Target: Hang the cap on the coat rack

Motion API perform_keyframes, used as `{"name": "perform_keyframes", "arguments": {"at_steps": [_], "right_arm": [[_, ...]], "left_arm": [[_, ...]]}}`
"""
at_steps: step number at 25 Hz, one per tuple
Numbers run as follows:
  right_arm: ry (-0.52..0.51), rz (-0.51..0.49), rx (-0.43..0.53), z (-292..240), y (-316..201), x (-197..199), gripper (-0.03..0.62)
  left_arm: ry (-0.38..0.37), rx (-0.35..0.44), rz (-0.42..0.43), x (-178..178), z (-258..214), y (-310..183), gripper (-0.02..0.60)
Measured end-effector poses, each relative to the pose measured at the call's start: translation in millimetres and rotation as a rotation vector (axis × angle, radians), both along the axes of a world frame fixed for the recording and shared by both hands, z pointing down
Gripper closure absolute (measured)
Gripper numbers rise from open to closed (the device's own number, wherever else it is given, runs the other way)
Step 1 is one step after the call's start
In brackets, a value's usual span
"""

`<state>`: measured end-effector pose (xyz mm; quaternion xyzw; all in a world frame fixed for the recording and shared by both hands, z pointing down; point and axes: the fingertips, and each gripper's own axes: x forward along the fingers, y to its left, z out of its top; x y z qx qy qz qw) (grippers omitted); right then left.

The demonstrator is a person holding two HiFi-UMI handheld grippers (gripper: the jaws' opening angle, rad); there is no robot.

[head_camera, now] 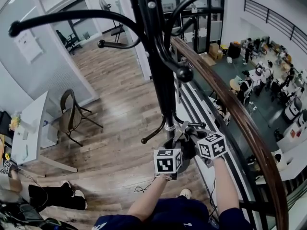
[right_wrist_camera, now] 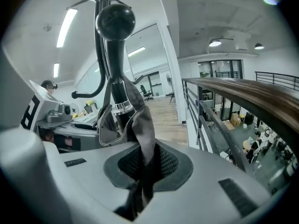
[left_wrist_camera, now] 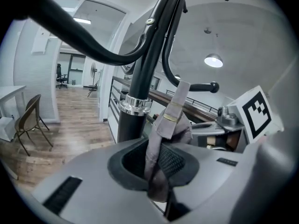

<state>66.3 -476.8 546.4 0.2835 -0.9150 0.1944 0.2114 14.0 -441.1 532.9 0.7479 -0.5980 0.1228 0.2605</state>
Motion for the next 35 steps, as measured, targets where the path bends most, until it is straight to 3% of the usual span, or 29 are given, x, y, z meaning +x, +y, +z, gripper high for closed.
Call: {"name": "perform_keyframes", "arguments": {"at_steps": [3,4,5,10,17,25,35], "right_arm": [[-0.030,0.051,0.035,-3.1,-4.2,3.7,0.532],[-0.039,0.067,0.048,-4.7,-5.0,4.9,0.448],[-0.047,0.081,0.057,-6.5,-5.3,6.8,0.359],[-0.050,0.155,0.119,-17.7,3.0,25.0,0.259],[-0.006,0.271,0.259,-44.3,31.9,52.2,0.261],[0.013,0.332,0.385,-72.4,89.5,49.1,0.264],[0.071,0.460,0.463,-72.2,178.6,40.6,0.273]], "left_arm": [[-0.006,0.014,-0.015,-1.0,0.4,-1.3,0.525],[-0.004,0.021,-0.018,-1.7,-0.4,-1.2,0.515],[0.000,0.028,-0.020,-2.2,-1.5,-0.7,0.487],[0.011,0.080,0.011,-3.5,-9.2,9.7,0.329],[-0.034,0.149,0.143,3.8,-22.3,34.1,0.281],[-0.069,0.308,0.231,5.1,-53.6,72.0,0.273],[-0.021,0.327,0.274,-27.9,-47.1,147.1,0.273]]}}
